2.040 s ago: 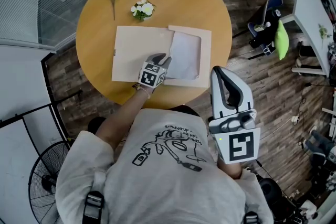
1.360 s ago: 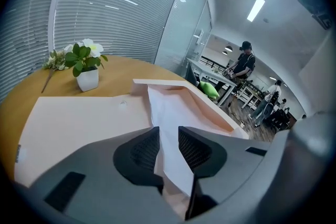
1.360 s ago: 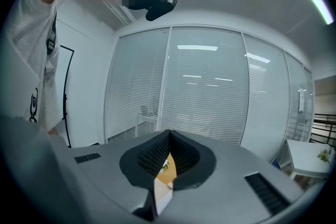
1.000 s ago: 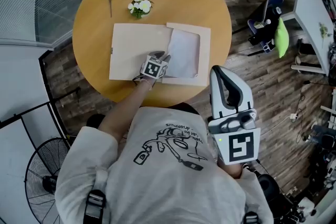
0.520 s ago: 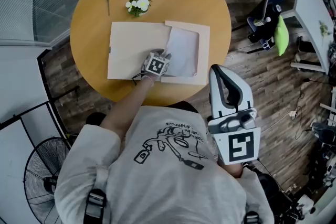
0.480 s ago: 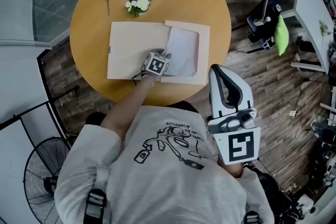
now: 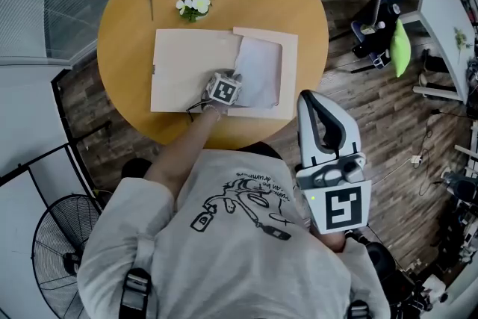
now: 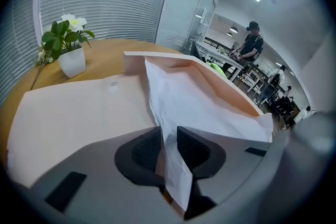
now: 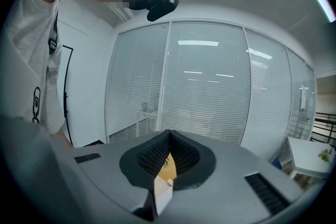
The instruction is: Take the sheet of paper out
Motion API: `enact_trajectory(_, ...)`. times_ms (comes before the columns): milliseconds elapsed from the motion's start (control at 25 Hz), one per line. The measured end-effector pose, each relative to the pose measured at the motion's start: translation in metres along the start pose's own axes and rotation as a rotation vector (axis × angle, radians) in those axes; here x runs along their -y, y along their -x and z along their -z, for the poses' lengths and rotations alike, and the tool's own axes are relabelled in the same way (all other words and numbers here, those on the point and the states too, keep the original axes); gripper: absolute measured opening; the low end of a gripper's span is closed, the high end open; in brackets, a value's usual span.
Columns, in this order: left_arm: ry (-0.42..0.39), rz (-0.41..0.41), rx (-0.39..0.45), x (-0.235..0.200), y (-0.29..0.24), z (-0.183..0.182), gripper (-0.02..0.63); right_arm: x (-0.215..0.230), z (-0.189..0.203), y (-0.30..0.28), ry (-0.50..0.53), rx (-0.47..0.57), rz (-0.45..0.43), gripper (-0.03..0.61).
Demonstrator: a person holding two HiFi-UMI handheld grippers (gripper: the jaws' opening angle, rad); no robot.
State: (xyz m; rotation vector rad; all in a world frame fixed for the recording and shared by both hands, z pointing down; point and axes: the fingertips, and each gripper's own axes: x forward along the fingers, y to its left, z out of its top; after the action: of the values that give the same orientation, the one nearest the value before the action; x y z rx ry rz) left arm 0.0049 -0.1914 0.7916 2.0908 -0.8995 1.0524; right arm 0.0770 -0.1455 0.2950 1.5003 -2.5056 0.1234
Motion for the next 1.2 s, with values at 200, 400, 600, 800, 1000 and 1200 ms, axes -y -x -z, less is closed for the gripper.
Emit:
enact_trajectory(200, -0.018, -0.003, 0.079, 0.001, 0.002, -0.015, 0.063, 0.001, 0.0, 0.0, -0.003, 0.001, 0.0, 0.008)
enact_trajectory(400, 0.02, 0.002, 0.01, 0.003, 0.005, 0.001, 0.035, 0.0, 0.0, 0.003, -0.003, 0.01, 0.001, 0.007)
enact_trajectory(600, 0.046, 0.012, 0.019, 0.004, 0.011, 0.001, 0.026, -0.002, 0.0, 0.007, -0.004, 0.009, 0.002, 0.007)
enact_trajectory(800, 0.055, 0.027, 0.063, 0.007, 0.021, -0.008, 0.023, -0.005, -0.001, 0.01, -0.001, 0.011, 0.0, 0.007)
enact_trajectory(1000, 0.065, 0.032, 0.089, 0.005, 0.029, -0.017, 0.023, -0.007, -0.002, 0.009, -0.003, 0.021, 0.003, 0.007)
enact_trajectory(1200, 0.081, 0.04, 0.119, 0.007, 0.039, -0.024, 0.021, -0.009, -0.005, 0.012, -0.003, 0.022, 0.004, 0.008)
